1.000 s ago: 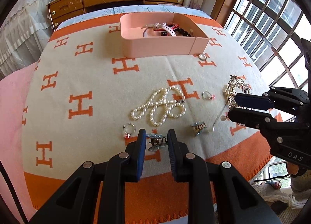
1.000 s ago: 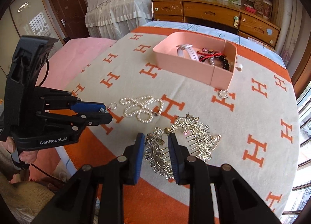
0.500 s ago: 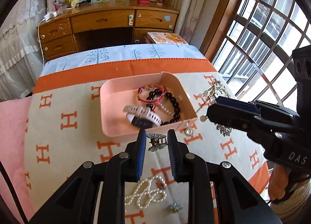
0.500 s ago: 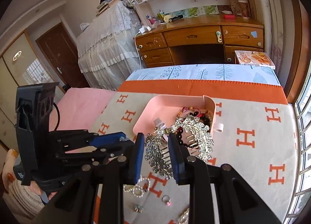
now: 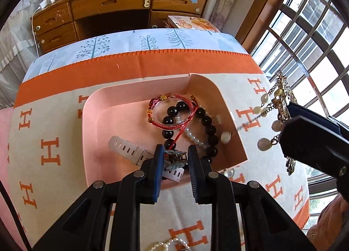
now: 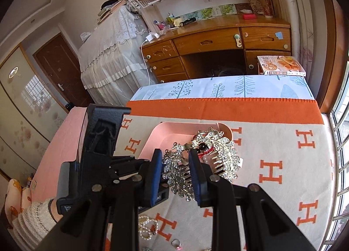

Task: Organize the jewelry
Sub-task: 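Place the silver charm and the hair comb into the pink tray and release, then withdraw both tools from the tray toward the remaining jewelry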

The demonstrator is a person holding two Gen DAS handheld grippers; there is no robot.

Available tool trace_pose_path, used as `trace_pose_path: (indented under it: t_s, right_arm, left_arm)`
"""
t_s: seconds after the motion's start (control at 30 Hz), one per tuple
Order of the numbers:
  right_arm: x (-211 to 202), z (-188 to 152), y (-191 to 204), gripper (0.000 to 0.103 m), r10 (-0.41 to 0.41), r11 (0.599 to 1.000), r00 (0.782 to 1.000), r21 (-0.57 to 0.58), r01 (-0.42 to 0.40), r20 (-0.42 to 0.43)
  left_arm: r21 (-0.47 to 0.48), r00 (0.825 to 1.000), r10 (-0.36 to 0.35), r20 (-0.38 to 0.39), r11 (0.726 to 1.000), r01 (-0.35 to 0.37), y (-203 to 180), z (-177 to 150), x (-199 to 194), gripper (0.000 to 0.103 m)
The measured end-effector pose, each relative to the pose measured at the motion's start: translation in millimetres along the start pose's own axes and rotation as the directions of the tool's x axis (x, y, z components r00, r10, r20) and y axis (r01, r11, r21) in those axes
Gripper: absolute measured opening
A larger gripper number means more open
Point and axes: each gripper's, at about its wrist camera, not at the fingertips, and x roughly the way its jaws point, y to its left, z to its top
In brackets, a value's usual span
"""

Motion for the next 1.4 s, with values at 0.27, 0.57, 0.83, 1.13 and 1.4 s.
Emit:
trace_pose_path:
  t_s: [0.27, 0.57, 0.83, 1.13, 1.4]
  right_arm:
    - [24, 1, 2, 0.025, 0.014, 1.0, 0.999, 0.0, -0.014, -0.046]
    - [52, 12, 6, 0.027, -0.011, 0.999, 0.995, 0.032, 0.014, -0.099]
    - [38, 6, 3, 0.027, 0.008, 0.999, 0.997, 0.054, -0.004, -0.074]
    - [12, -15, 6, 0.027, 0.015, 0.999, 0.998, 0.037, -0.013, -0.057]
    - [-13, -43, 15, 0.027, 0.005, 1.0, 0.999, 0.002, -0.005, -0.053]
  left_arm:
    - [-0.001, 1.0, 0.013, -0.005, 1.0, -0.013, 29, -7, -2, 0.02]
    - [0.002, 0.998, -0.017, 0.061, 1.0, 0.017, 23, -5, -19, 0.056]
    - [-0.008, 0.995, -0.009, 0.102, 1.0, 0.009, 24, -7, -39, 0.064]
    - [-0.016, 0.991, 0.013, 0.135, 1.0, -0.011, 30, -25, -69, 0.064]
    - [0.006, 0.989, 0.042, 0.142, 0.999, -0.043, 26, -57, -95, 0.064]
